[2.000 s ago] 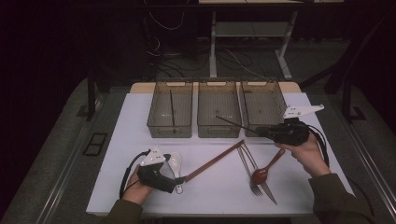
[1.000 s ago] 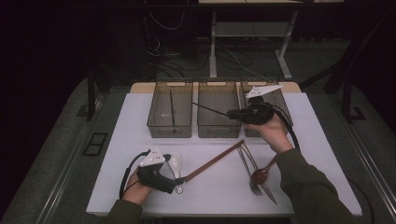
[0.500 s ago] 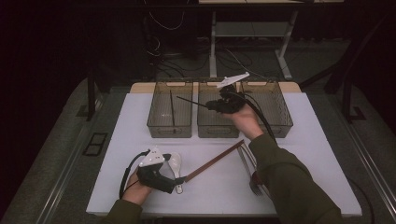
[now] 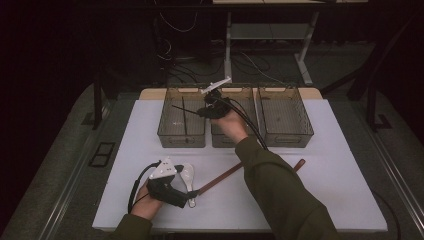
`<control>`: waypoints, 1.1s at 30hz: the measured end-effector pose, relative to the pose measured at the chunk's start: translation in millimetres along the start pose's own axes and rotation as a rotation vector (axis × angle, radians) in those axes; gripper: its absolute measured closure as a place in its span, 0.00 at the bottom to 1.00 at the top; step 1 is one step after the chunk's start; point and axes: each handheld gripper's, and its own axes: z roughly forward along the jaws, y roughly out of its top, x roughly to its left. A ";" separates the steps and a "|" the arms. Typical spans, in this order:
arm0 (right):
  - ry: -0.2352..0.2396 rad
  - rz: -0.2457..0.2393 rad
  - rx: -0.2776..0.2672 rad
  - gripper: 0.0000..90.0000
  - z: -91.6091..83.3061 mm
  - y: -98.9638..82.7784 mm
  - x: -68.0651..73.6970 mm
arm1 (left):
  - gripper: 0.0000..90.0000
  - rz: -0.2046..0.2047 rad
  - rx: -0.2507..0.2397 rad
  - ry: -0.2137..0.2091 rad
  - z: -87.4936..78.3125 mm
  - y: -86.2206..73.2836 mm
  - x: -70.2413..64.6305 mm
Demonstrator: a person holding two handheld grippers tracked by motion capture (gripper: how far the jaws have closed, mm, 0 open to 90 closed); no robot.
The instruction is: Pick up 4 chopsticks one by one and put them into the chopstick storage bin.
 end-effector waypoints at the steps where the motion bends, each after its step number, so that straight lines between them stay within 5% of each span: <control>1: -0.007 -0.001 0.008 0.95 4.6 1.7 1.7 | 0.00 0.001 0.000 -0.001 0.0 0.0 0.0; 9: -0.062 0.005 0.056 0.94 34.6 10.8 6.7 | 0.00 0.005 -0.002 -0.008 0.2 0.2 -0.5; 12: -0.050 0.018 0.045 0.80 36.4 12.4 5.8 | 0.00 0.004 -0.003 -0.009 -0.5 -0.1 0.7; 22: -0.050 0.027 0.011 0.54 18.1 15.5 1.2 | 0.00 0.001 -0.001 -0.007 0.1 -0.1 0.6; 33: -0.018 0.027 -0.028 0.39 -22.7 5.2 -15.5 | 0.00 -0.009 -0.005 0.001 -0.1 -0.4 1.4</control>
